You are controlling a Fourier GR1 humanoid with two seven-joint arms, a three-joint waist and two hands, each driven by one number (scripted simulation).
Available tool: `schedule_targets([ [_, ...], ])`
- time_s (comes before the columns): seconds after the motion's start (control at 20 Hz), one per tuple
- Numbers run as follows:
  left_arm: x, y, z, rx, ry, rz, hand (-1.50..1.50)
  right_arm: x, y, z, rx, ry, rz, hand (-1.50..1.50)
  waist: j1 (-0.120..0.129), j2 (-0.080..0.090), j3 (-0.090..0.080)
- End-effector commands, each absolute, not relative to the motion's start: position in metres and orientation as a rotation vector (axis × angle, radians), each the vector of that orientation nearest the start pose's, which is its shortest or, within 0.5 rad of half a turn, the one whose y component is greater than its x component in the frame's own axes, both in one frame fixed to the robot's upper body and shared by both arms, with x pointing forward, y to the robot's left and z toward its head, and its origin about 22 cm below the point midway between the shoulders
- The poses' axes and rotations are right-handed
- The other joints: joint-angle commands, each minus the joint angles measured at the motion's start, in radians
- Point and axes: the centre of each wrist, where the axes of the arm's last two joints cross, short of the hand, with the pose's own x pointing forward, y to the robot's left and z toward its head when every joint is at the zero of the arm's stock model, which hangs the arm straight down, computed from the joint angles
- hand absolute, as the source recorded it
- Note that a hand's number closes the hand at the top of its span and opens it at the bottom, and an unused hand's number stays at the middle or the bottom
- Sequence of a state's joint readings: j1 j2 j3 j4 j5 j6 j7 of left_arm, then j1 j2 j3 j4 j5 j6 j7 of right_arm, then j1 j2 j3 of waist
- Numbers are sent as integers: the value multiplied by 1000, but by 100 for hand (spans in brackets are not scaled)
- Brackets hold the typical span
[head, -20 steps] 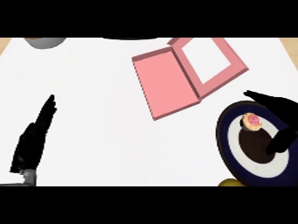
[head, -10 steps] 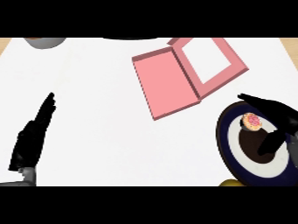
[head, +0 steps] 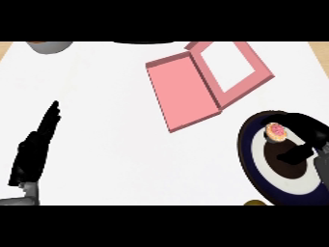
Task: Pick the cupcake from the plate and place it in the cardboard box
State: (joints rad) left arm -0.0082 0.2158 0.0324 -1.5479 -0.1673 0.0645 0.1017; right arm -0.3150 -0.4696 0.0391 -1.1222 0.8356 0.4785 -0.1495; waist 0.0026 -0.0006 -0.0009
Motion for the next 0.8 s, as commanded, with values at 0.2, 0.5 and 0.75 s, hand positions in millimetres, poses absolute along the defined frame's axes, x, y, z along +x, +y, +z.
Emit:
schedule_targets([
  [0.2,238,278,17,376,-1461,-186,0,302,-333,4,-715,-1154,1318,150,0,0,2],
  [0.5,232,295,-5,384,-1440,-190,0,318,-320,26,-914,-1036,1101,150,-8,-3,-1],
  [0.75,235,283,13,383,-1434,-187,0,282,-298,-5,-1109,-880,913,150,-16,-7,0],
])
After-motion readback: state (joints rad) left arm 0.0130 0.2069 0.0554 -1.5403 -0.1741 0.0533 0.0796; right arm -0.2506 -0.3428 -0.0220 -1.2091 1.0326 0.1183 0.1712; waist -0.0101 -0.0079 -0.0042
